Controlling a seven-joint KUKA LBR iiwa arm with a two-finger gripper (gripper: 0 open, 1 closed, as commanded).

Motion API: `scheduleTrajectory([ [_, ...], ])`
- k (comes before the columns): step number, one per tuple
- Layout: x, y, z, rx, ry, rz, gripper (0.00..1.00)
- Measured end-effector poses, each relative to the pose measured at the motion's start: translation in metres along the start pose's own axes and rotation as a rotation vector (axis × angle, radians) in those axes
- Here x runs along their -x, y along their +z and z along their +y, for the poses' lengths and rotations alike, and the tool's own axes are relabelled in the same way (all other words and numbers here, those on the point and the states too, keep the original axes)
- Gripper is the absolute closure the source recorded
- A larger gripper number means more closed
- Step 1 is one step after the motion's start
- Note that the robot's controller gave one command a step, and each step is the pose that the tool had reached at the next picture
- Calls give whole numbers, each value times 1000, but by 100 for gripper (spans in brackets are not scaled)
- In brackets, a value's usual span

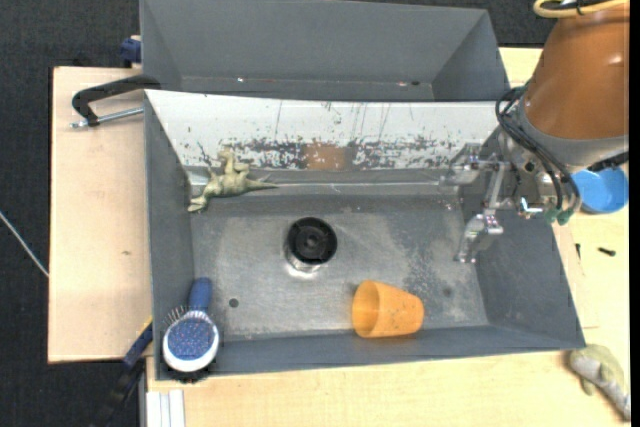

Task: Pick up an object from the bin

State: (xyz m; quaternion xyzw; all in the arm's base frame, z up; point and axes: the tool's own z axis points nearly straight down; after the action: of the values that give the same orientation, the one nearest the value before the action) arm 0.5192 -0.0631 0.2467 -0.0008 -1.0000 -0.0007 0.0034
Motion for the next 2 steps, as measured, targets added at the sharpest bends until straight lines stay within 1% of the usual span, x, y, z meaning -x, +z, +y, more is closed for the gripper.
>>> scheduleTrajectory([
  [1,71,132,9,0,-65,-3,0],
  [2,60,174,88,-4,-146,-14,0],
])
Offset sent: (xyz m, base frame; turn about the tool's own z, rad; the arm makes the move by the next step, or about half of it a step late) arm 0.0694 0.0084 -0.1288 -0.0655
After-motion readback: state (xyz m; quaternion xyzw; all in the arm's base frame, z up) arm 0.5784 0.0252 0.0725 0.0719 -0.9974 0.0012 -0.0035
